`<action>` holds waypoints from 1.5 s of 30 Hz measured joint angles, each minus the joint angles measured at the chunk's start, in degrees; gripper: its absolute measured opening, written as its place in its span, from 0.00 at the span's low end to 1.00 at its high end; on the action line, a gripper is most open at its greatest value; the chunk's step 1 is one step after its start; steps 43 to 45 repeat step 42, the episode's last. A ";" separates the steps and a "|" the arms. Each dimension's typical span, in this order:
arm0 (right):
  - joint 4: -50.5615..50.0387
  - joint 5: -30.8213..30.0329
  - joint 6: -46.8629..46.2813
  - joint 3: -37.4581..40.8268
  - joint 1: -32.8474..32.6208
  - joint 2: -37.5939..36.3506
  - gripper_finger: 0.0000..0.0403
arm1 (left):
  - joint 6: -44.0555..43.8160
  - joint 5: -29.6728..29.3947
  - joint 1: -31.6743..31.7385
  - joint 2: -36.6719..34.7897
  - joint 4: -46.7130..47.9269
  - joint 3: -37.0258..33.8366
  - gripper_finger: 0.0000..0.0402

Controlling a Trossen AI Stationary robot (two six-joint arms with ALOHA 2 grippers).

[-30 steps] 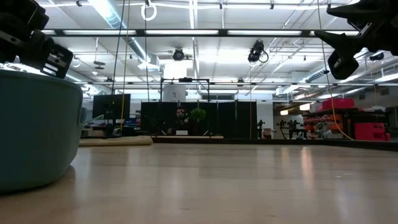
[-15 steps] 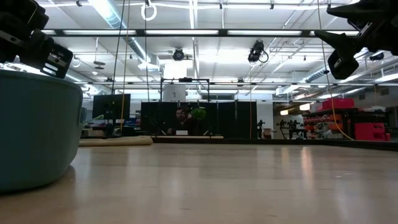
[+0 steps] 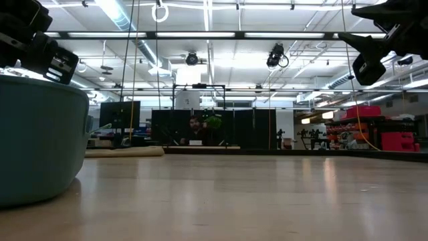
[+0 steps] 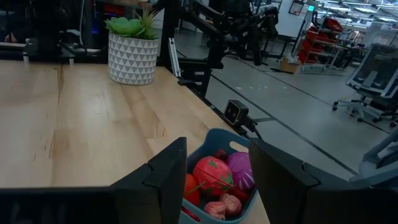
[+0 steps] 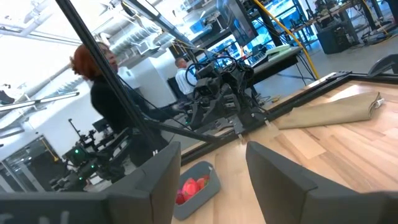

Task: Pick and placing Produce into tupperware
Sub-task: Return to Home Position

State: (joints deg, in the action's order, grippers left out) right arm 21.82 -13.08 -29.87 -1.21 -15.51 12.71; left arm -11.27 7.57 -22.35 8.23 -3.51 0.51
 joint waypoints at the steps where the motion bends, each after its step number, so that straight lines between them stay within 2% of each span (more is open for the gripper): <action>1: 0.00 0.00 0.00 0.00 0.02 0.00 0.48 | -0.04 0.00 0.00 0.00 0.00 0.00 0.45; 45: 0.02 0.02 0.00 0.00 0.02 0.00 0.48 | -0.04 0.00 -0.01 0.00 -0.07 0.00 0.44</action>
